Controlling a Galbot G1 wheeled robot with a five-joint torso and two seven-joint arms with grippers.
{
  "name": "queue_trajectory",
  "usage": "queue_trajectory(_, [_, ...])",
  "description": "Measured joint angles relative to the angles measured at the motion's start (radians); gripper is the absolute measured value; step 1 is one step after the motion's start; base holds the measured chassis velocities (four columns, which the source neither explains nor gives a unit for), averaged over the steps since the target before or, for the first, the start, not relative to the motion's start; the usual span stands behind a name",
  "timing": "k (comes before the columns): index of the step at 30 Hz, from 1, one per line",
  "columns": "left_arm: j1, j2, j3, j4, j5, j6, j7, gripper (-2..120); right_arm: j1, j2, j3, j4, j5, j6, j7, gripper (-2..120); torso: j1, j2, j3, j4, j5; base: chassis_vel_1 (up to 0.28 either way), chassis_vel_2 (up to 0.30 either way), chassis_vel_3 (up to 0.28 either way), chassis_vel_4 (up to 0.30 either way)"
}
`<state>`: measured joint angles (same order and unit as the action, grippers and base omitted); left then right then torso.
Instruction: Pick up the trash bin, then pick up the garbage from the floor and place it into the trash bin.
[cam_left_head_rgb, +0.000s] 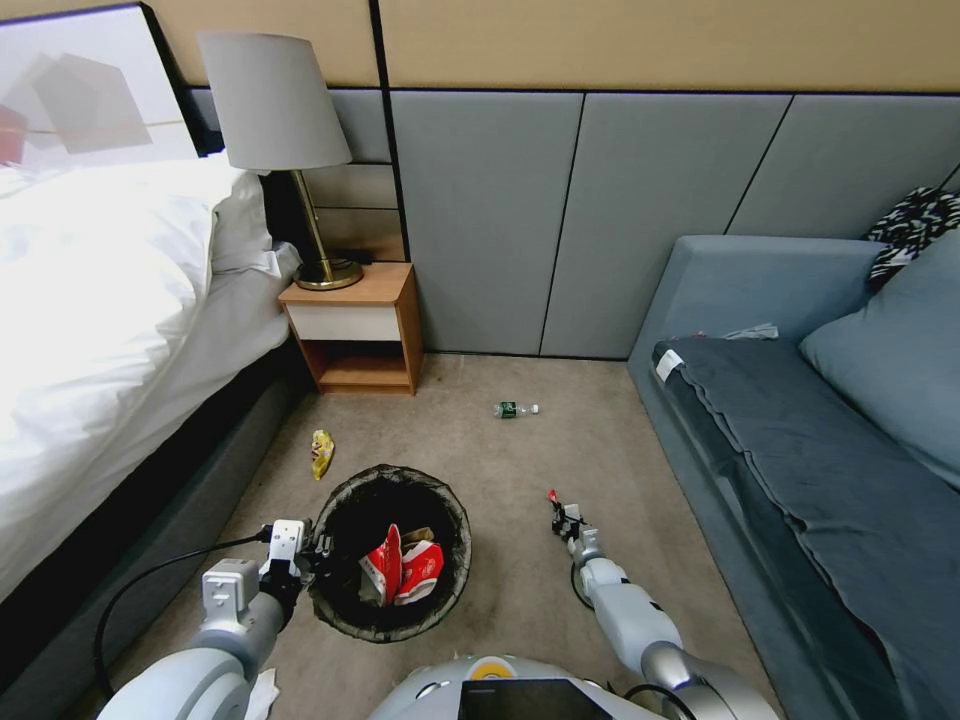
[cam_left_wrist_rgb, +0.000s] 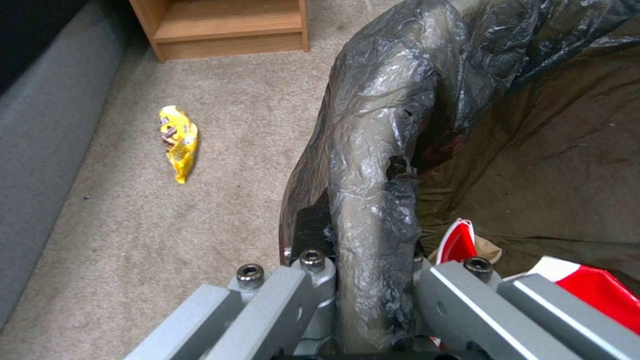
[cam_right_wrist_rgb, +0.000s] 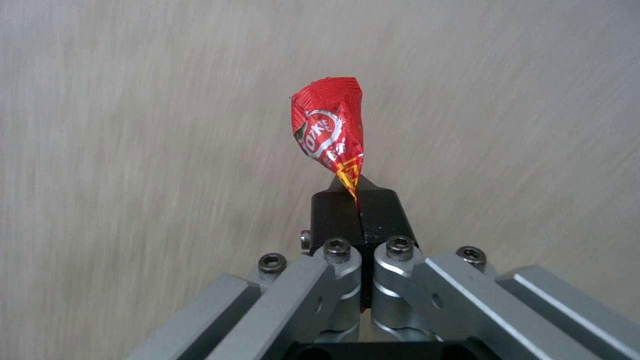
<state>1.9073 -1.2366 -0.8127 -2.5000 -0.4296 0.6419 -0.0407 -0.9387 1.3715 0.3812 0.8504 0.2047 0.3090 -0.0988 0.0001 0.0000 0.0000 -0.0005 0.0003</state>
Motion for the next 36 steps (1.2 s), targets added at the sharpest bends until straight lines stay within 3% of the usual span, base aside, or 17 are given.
queue_trajectory(1, [-0.003,0.000,-0.001,0.000,0.000,0.000,0.000,2,-0.039,-0.013,0.022,0.120,0.005,-0.045,0.001,0,0.000,0.000,0.000,0.0004,-0.0001,0.000,0.000,0.000,0.000])
queue_trajectory(2, [-0.003,0.000,-0.001,0.000,0.000,0.000,0.000,2,-0.039,-0.013,0.022,0.120,0.005,-0.045,0.001,0,0.000,0.000,0.000,0.0004,-0.0001,0.000,0.000,0.000,0.000])
queue_trajectory(4, [-0.010,0.000,-0.001,0.000,-0.003,0.000,-0.001,2,-0.124,-0.054,0.054,0.401,0.026,-0.141,0.007,0,0.000,0.000,0.000,0.0002,-0.0006,0.000,0.000,0.000,0.000])
queue_trajectory(6, [-0.012,0.000,-0.001,0.000,-0.005,0.000,-0.002,2,-0.146,-0.067,0.060,0.473,0.038,-0.166,0.011,0,0.000,0.000,0.000,0.0004,-0.0007,0.000,0.000,0.000,0.000])
queue_trajectory(9, [-0.022,0.001,0.001,0.000,-0.009,0.008,-0.009,2,-0.227,-0.129,0.069,0.723,0.105,-0.255,0.037,0,0.000,0.000,0.000,0.0001,0.0003,0.000,0.000,0.000,0.000])
queue_trajectory(14, [-0.030,0.002,0.004,0.000,-0.012,0.015,-0.016,2,-0.276,-0.188,0.077,0.895,0.166,-0.314,0.062,0,0.000,0.000,0.000,0.0003,-0.0009,0.000,0.000,0.000,0.000])
queue_trajectory(16, [-0.039,0.004,0.005,0.000,-0.014,0.018,-0.020,2,-0.333,-0.277,0.088,1.078,0.245,-0.388,0.091,0,0.000,0.000,0.000,0.0004,0.0000,0.000,0.000,0.000,0.000])
queue_trajectory(18, [-0.040,0.006,0.005,0.000,-0.014,0.019,-0.021,2,-0.347,-0.299,0.090,1.127,0.266,-0.405,0.098,0,0.000,0.000,0.000,0.0002,-0.0004,0.000,0.000,0.000,0.000])
queue_trajectory(21, [-0.038,0.018,0.005,0.000,-0.015,0.028,-0.026,2,-0.398,-0.357,0.092,1.302,0.330,-0.455,0.111,0,0.000,0.000,0.000,0.0006,-0.0003,0.000,0.000,0.000,0.000])
queue_trajectory(26, [-0.026,0.042,0.002,0.000,-0.014,0.028,-0.027,2,-0.406,-0.407,0.045,1.449,0.404,-0.509,0.096,0,0.000,0.000,0.000,0.0005,-0.0003,0.000,0.000,0.000,0.000])
queue_trajectory(30, [-0.022,0.047,0.001,0.000,-0.013,0.028,-0.027,2,-0.380,-0.422,0.013,1.477,0.420,-0.524,0.086,0,0.000,0.000,0.000,0.0006,-0.0003,0.000,0.000,0.000,0.000])
queue_trajectory(36, [-0.009,0.061,0.003,0.000,-0.003,0.028,-0.023,2,-0.266,-0.486,-0.141,1.547,0.538,-0.607,0.034,0,0.000,0.000,0.000,0.0004,-0.0005,0.000,0.000,0.000,0.000])
